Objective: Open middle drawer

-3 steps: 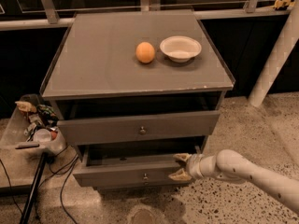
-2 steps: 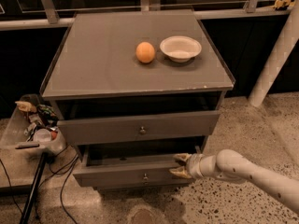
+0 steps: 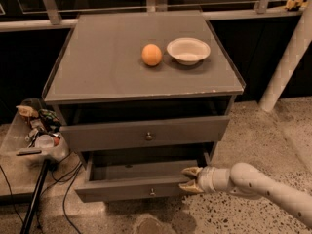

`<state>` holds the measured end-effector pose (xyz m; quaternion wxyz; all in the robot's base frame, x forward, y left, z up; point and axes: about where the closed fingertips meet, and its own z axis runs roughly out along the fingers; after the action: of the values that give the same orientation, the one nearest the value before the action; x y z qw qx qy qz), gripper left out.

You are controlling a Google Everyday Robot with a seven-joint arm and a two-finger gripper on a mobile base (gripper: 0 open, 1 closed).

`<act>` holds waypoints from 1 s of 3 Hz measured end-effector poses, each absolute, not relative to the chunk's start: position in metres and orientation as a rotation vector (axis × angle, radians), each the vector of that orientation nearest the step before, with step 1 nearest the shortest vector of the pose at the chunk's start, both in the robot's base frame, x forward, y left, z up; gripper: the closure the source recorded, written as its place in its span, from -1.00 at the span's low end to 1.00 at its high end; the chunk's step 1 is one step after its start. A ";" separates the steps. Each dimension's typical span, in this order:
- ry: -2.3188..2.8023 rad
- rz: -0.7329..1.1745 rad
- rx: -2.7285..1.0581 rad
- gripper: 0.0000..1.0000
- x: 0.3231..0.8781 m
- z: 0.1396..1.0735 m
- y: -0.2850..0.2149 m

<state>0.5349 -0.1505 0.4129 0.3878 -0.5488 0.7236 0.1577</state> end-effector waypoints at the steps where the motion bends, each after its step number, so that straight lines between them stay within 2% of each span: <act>1: 1.841 0.401 -1.396 1.00 0.534 0.416 -0.150; 3: 1.844 0.399 -1.385 1.00 0.522 0.416 -0.153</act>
Offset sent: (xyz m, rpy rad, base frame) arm -0.3127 -0.0882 -0.0353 0.0857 -0.0412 -0.2153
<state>0.5222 -0.1529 0.4157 0.3901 -0.5451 0.7254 0.1569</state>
